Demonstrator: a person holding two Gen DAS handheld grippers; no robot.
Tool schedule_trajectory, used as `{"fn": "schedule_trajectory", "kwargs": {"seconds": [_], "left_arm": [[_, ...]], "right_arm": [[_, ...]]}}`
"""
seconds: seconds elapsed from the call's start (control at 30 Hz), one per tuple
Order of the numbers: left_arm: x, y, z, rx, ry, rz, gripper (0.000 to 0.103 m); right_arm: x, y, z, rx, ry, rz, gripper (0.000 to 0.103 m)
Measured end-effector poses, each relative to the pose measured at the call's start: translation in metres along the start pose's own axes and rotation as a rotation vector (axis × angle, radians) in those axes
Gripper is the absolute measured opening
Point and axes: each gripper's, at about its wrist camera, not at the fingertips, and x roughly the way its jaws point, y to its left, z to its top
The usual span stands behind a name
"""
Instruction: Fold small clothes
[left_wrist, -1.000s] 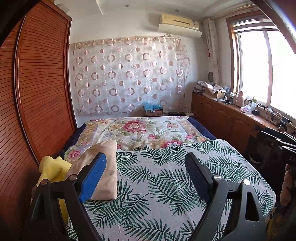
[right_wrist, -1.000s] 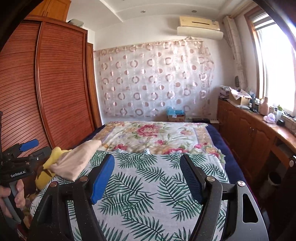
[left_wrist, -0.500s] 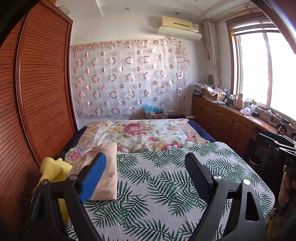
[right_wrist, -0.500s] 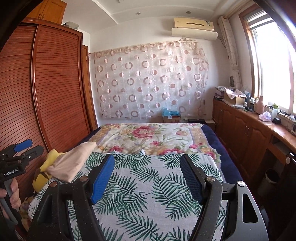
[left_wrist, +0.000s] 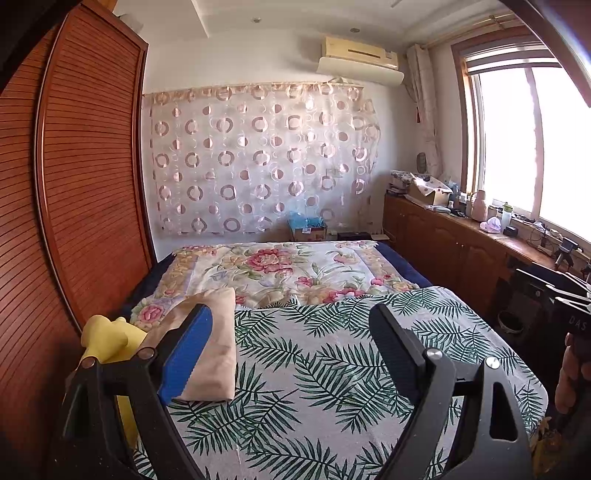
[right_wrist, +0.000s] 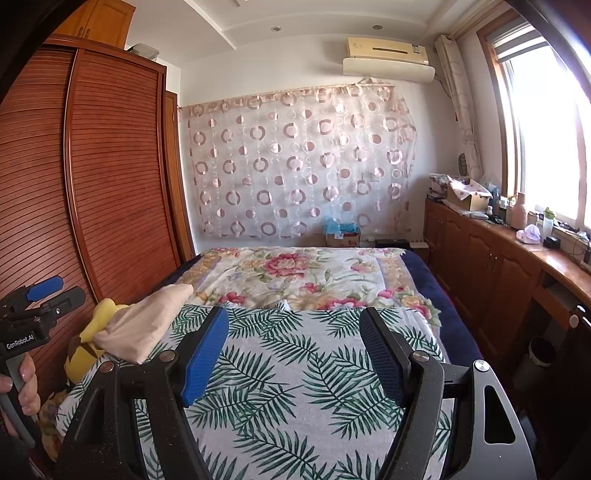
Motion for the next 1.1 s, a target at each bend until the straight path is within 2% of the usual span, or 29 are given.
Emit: {"fn": "schedule_trajectory", "kwargs": {"seconds": [1.1], "left_arm": [[0.001,-0.003,-0.005,0.005,-0.002,0.002,0.087]], "right_arm": [[0.003,-0.012,-0.002,-0.002,0.002,0.006,0.075]]}}
